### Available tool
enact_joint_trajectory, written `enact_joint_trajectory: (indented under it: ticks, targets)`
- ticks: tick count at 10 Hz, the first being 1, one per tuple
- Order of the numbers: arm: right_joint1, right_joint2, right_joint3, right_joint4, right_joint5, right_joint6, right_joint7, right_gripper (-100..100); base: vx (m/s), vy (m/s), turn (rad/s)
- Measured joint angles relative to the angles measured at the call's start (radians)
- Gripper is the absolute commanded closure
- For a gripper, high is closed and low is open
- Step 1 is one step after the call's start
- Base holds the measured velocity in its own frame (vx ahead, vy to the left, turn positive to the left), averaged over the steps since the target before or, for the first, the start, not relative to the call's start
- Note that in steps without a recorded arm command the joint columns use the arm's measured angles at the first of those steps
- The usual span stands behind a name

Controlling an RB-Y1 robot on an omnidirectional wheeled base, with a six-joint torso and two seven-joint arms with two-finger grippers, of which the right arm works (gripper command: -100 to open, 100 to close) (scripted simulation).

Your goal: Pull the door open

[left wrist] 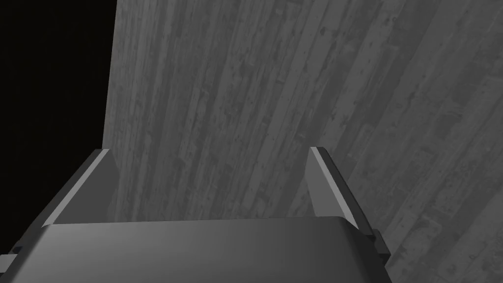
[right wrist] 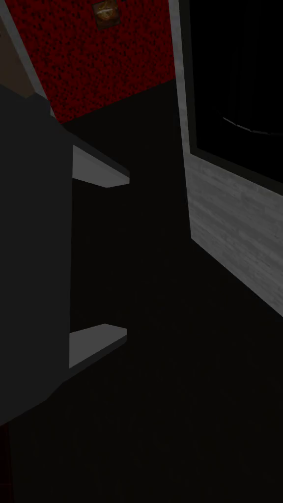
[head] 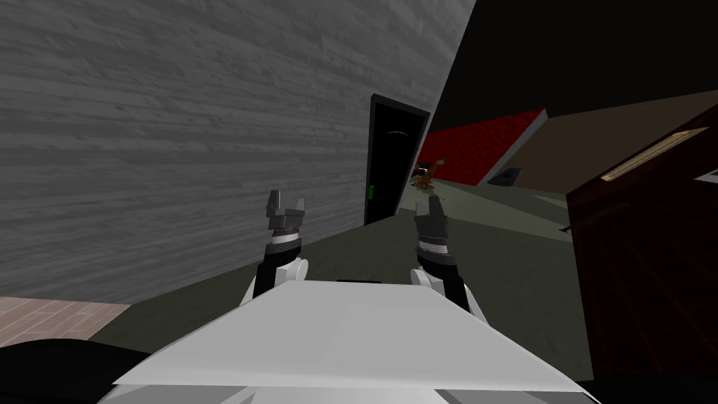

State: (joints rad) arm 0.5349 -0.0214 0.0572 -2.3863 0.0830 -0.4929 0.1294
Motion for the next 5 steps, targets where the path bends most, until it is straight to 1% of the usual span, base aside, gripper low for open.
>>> enact_joint_trajectory:
  ticks: [1, 5]
  targets:
    - [-0.016, -0.005, 0.003, 0.021, -0.011, 0.002, -0.015, -100, 0.092, -0.041, 0.037]
    - [-0.059, -0.021, 0.023, 0.087, -0.049, 0.008, -0.083, -100, 0.082, -0.036, 0.028]
